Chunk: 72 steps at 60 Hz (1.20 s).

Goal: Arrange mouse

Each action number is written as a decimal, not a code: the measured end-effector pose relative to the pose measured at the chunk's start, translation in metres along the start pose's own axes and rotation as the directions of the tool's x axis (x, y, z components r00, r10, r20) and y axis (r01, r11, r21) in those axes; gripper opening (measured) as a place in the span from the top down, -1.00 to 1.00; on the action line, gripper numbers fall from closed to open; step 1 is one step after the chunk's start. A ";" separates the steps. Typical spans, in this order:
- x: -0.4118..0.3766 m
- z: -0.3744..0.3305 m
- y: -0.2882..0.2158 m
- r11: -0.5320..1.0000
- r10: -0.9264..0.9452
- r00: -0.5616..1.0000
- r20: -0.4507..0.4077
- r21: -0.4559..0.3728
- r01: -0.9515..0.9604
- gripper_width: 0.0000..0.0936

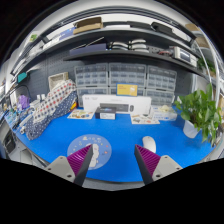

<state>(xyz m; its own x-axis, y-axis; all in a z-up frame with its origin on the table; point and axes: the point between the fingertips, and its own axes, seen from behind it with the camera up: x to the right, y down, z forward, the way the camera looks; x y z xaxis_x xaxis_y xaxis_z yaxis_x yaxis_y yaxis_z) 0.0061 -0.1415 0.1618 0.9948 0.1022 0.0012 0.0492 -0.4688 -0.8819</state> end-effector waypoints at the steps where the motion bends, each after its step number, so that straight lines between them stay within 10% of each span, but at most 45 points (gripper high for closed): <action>1: 0.000 0.000 0.004 1.000 0.001 1.000 0.001 -0.010 -0.001 -0.83; 32: 0.109 0.046 0.129 0.976 0.020 0.982 -0.187 -0.209 -0.059 -0.82; 57: 0.178 0.164 0.093 0.972 0.041 0.979 -0.199 -0.218 -0.085 -0.79; 72: 0.182 0.203 0.080 0.972 0.024 0.988 -0.150 -0.227 -0.058 -0.32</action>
<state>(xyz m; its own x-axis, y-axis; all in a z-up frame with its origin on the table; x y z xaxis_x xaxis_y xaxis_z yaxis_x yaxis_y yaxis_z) 0.1728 0.0181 -0.0041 0.9978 -0.0420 0.0510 0.0105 -0.6608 -0.7505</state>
